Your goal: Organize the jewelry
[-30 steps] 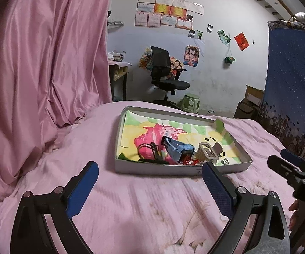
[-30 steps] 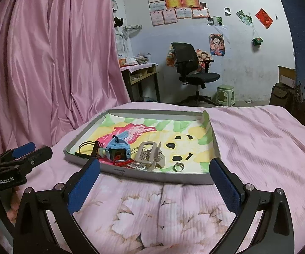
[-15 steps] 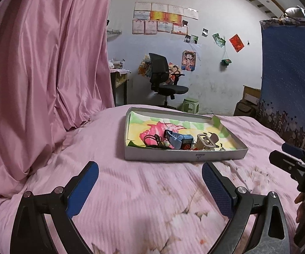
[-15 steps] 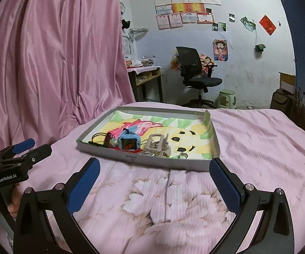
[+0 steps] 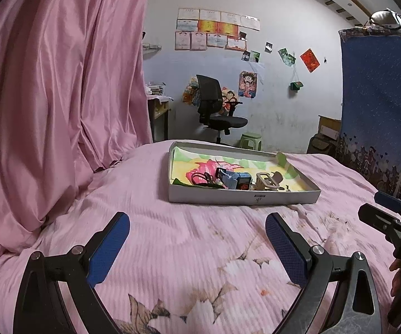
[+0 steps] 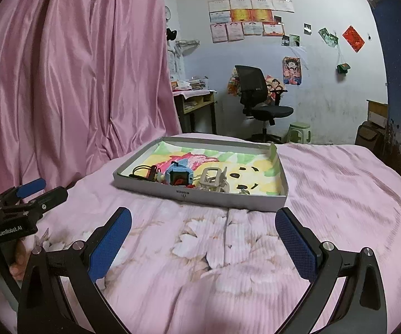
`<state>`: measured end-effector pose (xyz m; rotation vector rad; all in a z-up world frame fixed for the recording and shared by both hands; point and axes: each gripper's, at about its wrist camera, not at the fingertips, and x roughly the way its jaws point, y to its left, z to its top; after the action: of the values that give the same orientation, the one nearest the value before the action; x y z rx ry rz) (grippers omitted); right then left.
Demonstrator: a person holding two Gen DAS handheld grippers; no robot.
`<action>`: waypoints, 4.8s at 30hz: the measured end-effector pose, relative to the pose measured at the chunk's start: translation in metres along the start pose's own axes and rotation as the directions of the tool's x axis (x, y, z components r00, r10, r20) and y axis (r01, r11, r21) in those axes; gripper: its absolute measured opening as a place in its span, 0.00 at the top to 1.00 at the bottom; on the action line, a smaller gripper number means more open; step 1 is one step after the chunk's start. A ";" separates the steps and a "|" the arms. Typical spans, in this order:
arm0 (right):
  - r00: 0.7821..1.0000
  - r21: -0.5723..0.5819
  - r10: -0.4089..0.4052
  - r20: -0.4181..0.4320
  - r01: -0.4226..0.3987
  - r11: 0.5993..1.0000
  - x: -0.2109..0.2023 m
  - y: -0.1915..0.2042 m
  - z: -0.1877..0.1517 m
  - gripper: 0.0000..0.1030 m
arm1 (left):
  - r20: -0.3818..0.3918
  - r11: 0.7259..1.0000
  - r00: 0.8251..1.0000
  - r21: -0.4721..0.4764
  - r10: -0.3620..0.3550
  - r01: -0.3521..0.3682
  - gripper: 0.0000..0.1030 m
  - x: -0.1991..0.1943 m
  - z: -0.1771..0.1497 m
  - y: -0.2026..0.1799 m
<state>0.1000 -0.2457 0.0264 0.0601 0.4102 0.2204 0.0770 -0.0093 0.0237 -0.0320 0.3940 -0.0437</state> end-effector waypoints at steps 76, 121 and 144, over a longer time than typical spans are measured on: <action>0.996 0.011 -0.068 0.060 0.068 0.998 -0.014 0.010 -0.029 0.02 | 0.032 1.000 0.999 0.005 0.001 -0.001 0.05 -0.021 -0.023 -0.001; 0.996 0.012 -0.069 0.056 0.068 0.998 -0.013 0.009 -0.029 0.02 | 0.032 1.000 0.999 0.006 0.002 -0.002 0.05 -0.021 -0.023 -0.001; 0.996 0.013 -0.068 0.055 0.068 0.998 -0.012 0.009 -0.030 0.02 | 0.032 1.000 0.999 0.005 0.001 -0.002 0.05 -0.021 -0.022 -0.001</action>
<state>0.0756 -0.2396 0.0048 0.0626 0.3580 0.1490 0.0488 -0.0096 0.0118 -0.0271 0.3623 -0.0427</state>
